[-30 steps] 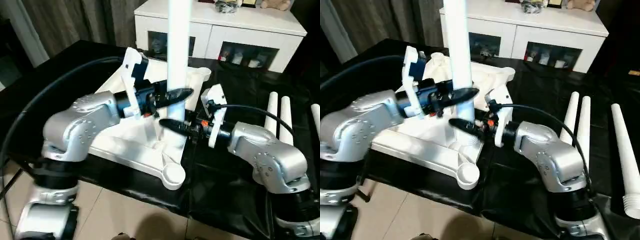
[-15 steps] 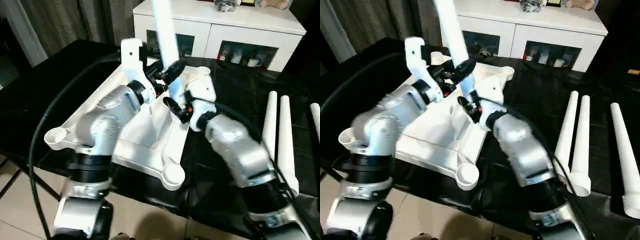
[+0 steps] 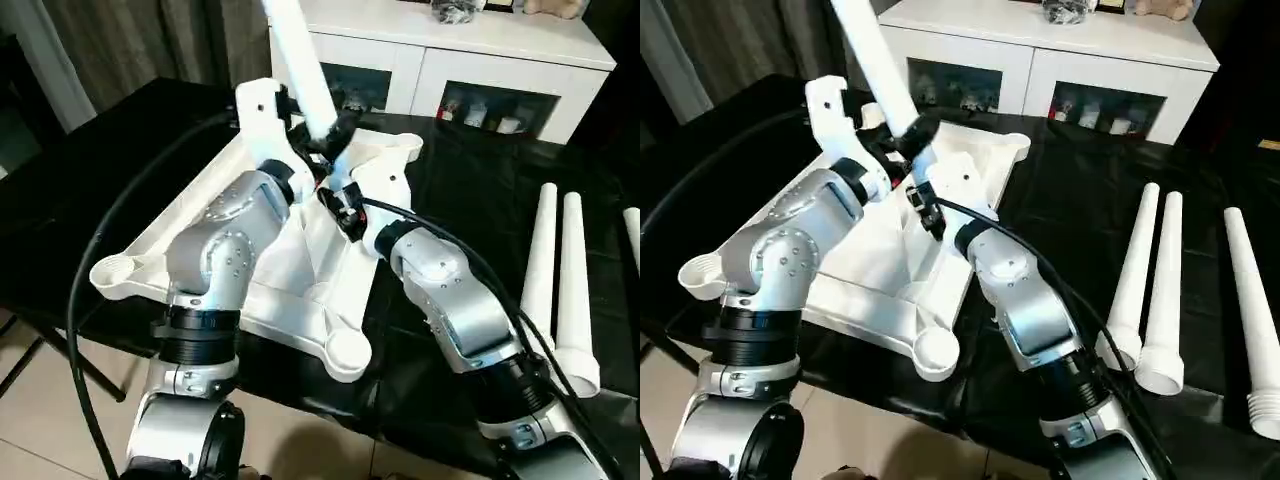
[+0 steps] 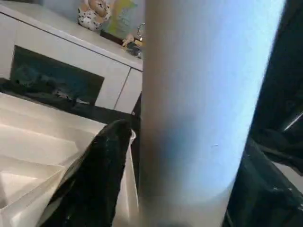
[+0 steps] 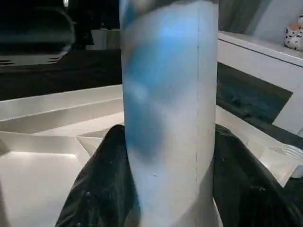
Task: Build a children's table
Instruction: Pick table leg
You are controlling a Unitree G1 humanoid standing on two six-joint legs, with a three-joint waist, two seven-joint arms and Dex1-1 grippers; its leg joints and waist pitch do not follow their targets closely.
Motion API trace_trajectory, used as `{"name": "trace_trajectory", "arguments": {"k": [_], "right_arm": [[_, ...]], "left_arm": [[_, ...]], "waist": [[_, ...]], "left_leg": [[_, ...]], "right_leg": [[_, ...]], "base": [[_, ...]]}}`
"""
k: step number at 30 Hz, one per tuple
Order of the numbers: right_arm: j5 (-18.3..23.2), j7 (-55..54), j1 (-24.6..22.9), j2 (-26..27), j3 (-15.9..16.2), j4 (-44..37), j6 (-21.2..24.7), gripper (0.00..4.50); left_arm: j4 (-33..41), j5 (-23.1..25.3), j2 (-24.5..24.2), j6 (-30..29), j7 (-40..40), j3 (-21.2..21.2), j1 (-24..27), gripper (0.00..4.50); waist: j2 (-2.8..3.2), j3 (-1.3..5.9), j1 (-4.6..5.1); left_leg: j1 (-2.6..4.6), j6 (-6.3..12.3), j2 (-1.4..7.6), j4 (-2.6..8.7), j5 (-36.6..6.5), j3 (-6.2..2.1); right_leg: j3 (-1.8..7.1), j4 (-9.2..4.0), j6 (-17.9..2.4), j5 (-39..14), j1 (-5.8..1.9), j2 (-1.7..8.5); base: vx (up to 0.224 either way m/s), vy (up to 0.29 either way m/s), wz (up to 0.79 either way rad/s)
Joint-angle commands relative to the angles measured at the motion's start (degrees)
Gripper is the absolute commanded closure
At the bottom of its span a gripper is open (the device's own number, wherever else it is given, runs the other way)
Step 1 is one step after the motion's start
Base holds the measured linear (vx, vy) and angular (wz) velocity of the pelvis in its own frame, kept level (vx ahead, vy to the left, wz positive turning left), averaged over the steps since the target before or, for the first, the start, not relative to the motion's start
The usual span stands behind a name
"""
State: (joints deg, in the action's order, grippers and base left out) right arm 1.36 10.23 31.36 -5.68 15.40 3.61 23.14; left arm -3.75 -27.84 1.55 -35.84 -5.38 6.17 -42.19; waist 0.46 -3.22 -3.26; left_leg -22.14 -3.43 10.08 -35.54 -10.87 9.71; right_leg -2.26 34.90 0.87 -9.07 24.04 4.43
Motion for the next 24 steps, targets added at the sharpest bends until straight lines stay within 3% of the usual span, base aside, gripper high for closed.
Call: {"name": "trace_trajectory", "arguments": {"k": [1,6,9,13,16,20,24], "right_arm": [[-0.5,-0.6,1.2,0.0,-1.4,-0.5,-1.7,2.61],[0.4,-0.6,1.4,0.7,-2.7,0.0,-1.9,2.61],[4.1,1.5,1.3,1.9,-5.1,-0.8,-1.4,1.92],[8.9,6.2,1.1,1.2,-6.9,-2.7,1.1,1.72],[15.9,15.9,0.2,-4.1,-8.9,-6.4,7.6,1.42],[20.2,22.3,-0.8,-7.8,-9.9,-8.9,12.0,1.1],[29.5,30.8,-2.6,-13.1,-11.6,-14.6,18.2,0.82]], "left_arm": [[-0.7,0.1,-0.3,-0.3,1.2,1.6,-0.3,1.87],[0.5,-2.3,0.0,-1.2,-0.6,2.2,-0.1,2.28],[1.3,-3.3,-0.8,-2.3,-2.8,1.9,-0.1,2.45],[2.3,-4.8,-2.9,-4.7,-6.4,0.6,0.3,2.54],[4.2,-7.9,-7.3,-8.1,-13.1,-0.5,1.0,2.58],[5.8,-9.5,-10.6,-9.9,-18.7,-1.7,1.4,2.58],[8.8,-10.5,-17.6,-13.1,-28.5,-6.4,2.4,2.58]], "waist": [[-0.26,4.01,0.11],[-0.25,4.06,0.1],[-0.23,4.05,0.17],[-0.1,4.09,0.06],[0.04,4.02,-0.18],[-0.02,4.03,-0.39],[-0.03,3.92,-0.46]], "left_leg": [[0.78,-1.4,1.73,4.72,-12.7,-0.55],[0.74,-1.19,1.69,4.66,-12.1,-0.51],[0.77,-0.86,1.74,4.73,-12.5,-0.54],[0.94,-0.57,1.78,4.68,-12.3,-0.5],[0.93,0.07,1.83,4.72,-11.3,-0.57],[0.99,0.27,1.95,4.69,-10.7,-0.49],[1.06,0.19,2.04,4.73,-11.2,-0.49]], "right_leg": [[1.9,-3.79,-9.5,-11.8,-3.08,2.44],[1.9,-3.71,-9.7,-11.0,-3.09,2.44],[1.91,-3.69,-9.7,-11.3,-3.07,2.46],[1.91,-3.54,-10.2,-10.2,-3.04,2.41],[1.84,-3.25,-10.9,-8.5,-3.31,2.27],[1.9,-3.25,-11.9,-8.7,-3.44,2.47],[1.97,-3.34,-11.7,-11.7,-3.38,2.62]], "base": [[0.0,0.0,0.0],[0.0,0.0,0.0],[0.0,0.0,0.0],[0.0,0.0,0.0],[0.0,0.0,0.0],[0.0,0.0,0.0],[0.0,0.0,0.0]]}}
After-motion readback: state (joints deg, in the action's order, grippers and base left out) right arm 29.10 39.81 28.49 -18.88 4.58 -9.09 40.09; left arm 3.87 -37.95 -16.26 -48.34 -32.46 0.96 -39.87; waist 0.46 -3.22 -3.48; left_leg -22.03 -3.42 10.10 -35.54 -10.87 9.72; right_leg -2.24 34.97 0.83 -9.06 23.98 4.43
